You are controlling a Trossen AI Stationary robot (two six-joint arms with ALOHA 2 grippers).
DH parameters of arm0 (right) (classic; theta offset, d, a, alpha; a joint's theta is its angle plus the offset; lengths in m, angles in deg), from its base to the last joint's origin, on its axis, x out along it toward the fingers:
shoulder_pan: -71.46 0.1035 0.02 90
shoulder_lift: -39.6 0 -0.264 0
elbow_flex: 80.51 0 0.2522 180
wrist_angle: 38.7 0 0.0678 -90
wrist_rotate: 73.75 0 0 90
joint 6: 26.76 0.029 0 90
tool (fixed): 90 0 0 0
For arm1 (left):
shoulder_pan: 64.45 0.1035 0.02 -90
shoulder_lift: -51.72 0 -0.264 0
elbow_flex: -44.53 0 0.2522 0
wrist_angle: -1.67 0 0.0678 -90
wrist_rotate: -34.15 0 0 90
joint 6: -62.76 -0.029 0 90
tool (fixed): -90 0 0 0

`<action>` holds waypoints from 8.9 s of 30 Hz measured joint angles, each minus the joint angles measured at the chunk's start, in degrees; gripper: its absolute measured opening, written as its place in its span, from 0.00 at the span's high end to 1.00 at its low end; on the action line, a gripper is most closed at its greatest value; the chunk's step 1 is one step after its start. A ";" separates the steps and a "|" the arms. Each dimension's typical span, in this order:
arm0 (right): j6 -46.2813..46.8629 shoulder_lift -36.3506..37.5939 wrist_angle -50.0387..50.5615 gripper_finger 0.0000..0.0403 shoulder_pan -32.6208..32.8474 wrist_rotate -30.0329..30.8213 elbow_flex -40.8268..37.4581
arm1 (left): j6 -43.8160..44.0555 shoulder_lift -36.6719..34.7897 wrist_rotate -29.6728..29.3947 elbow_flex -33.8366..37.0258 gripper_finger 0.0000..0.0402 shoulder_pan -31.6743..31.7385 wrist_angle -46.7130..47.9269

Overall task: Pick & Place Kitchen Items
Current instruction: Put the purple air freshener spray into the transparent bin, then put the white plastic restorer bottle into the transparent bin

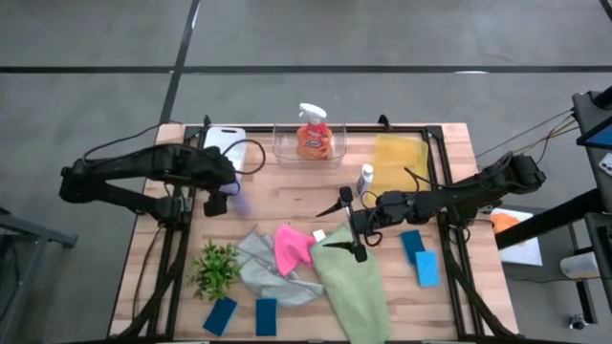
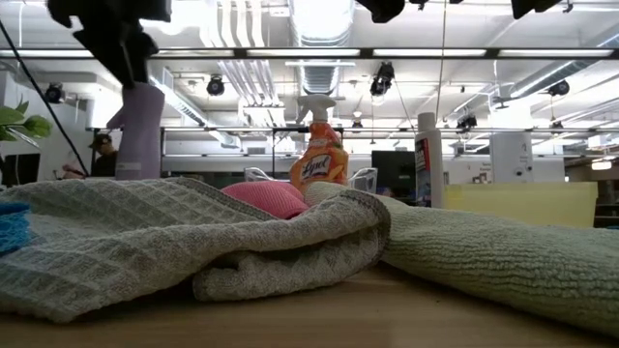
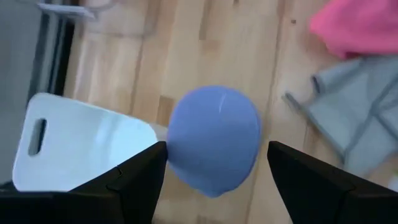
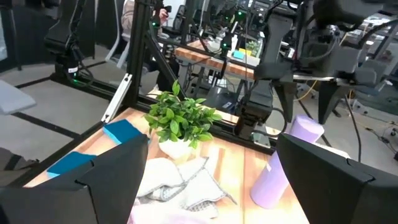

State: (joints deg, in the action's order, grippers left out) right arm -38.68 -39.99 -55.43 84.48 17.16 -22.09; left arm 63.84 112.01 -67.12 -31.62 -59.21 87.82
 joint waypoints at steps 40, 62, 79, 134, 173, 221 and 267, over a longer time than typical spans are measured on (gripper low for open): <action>0.52 0.00 0.65 0.11 0.00 -0.57 0.00 | 0.83 4.31 1.86 1.90 0.49 0.26 -4.62; 0.61 0.78 -17.38 0.11 -0.04 -2.47 -9.00 | -2.58 -8.48 -8.20 6.29 0.49 4.31 -33.67; 0.59 0.87 -16.40 0.11 -0.04 -2.27 -8.98 | -9.07 9.57 -4.59 -2.02 0.49 22.77 -40.99; 1.25 0.87 -15.31 0.11 -0.04 -2.24 -9.00 | -13.12 46.01 9.76 -34.82 0.36 31.19 -16.16; -0.11 -5.21 -35.11 0.11 -0.28 -2.41 -13.57 | -12.32 6.75 23.78 -5.77 0.29 27.44 -53.28; 36.32 11.41 77.77 0.11 -14.41 21.82 22.22 | -7.54 -21.84 25.27 34.71 0.29 19.98 -69.23; 35.99 -3.37 85.21 0.57 -30.42 7.48 22.47 | -8.26 -21.84 25.33 34.77 0.29 19.98 -67.83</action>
State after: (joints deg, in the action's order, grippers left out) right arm -2.69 -43.36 29.78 54.05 24.64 0.38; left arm 55.58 90.17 -41.78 3.15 -39.23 19.99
